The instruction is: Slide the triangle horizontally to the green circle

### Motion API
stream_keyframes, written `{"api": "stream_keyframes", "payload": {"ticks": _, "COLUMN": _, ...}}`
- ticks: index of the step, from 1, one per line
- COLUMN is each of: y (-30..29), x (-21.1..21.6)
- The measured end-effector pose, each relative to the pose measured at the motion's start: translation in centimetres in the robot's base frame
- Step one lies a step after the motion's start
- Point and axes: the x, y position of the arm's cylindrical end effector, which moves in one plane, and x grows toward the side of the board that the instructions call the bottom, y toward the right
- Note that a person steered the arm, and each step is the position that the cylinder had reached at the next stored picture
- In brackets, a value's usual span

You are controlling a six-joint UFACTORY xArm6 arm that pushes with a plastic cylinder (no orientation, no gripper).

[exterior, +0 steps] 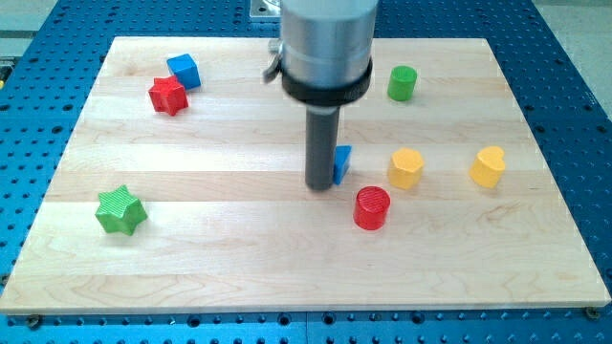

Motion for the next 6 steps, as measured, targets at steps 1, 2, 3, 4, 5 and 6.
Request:
{"api": "stream_keyframes", "payload": {"ticks": 1, "y": 3.8, "x": -4.0}}
{"api": "stream_keyframes", "payload": {"ticks": 2, "y": 7.0, "x": -4.3}}
{"api": "stream_keyframes", "payload": {"ticks": 3, "y": 6.0, "x": -1.5}}
{"api": "stream_keyframes", "payload": {"ticks": 4, "y": 11.3, "x": -2.5}}
{"api": "stream_keyframes", "payload": {"ticks": 5, "y": 17.3, "x": -6.7}}
{"api": "stream_keyframes", "payload": {"ticks": 6, "y": 19.6, "x": -6.9}}
